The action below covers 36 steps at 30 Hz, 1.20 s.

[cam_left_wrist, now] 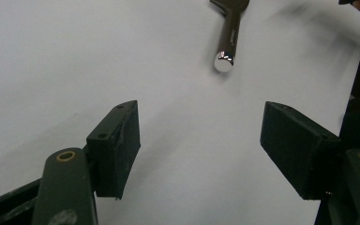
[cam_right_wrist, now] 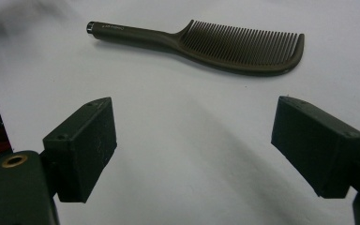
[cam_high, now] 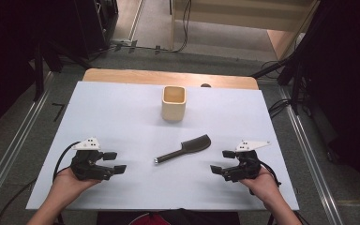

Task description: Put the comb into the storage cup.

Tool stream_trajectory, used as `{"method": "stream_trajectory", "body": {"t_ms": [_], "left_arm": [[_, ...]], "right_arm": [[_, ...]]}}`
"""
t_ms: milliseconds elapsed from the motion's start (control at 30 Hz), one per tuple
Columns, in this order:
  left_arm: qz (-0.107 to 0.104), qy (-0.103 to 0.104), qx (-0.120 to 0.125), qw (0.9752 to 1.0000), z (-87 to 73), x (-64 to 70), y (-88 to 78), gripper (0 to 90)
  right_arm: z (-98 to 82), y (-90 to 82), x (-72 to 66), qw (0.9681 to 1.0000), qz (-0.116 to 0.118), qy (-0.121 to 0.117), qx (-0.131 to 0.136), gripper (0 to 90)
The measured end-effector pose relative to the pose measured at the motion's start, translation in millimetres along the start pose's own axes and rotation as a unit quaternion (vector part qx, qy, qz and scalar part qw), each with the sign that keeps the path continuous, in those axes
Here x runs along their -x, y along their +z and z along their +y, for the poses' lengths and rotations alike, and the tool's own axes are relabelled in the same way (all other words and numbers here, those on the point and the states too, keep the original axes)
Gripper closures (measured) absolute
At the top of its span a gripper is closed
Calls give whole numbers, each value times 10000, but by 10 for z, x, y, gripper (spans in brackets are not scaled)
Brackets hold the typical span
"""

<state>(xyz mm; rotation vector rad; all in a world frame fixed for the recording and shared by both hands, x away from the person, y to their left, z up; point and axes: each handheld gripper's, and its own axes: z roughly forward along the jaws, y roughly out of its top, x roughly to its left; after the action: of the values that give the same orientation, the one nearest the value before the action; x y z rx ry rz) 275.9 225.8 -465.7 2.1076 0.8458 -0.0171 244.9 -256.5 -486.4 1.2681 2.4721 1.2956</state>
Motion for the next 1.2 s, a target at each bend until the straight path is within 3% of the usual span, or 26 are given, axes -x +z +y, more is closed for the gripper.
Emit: {"method": "stream_trajectory", "body": {"t_ms": [167, 767, 1200], "left_arm": [[84, 54, 10, 9999, 71, -12, -13, 298], [-156, 262, 6, 9995, 473, 81, 91, 296], [-110, 299, -33, 9995, 603, 105, 200, 297]], "right_arm": [[-4, -3, -5, 10000, -19, -21, -14, 127], [-8, -4, -18, 10000, -16, -37, -18, 127], [-9, 8, -31, 10000, -1, -39, -35, 127]]}}
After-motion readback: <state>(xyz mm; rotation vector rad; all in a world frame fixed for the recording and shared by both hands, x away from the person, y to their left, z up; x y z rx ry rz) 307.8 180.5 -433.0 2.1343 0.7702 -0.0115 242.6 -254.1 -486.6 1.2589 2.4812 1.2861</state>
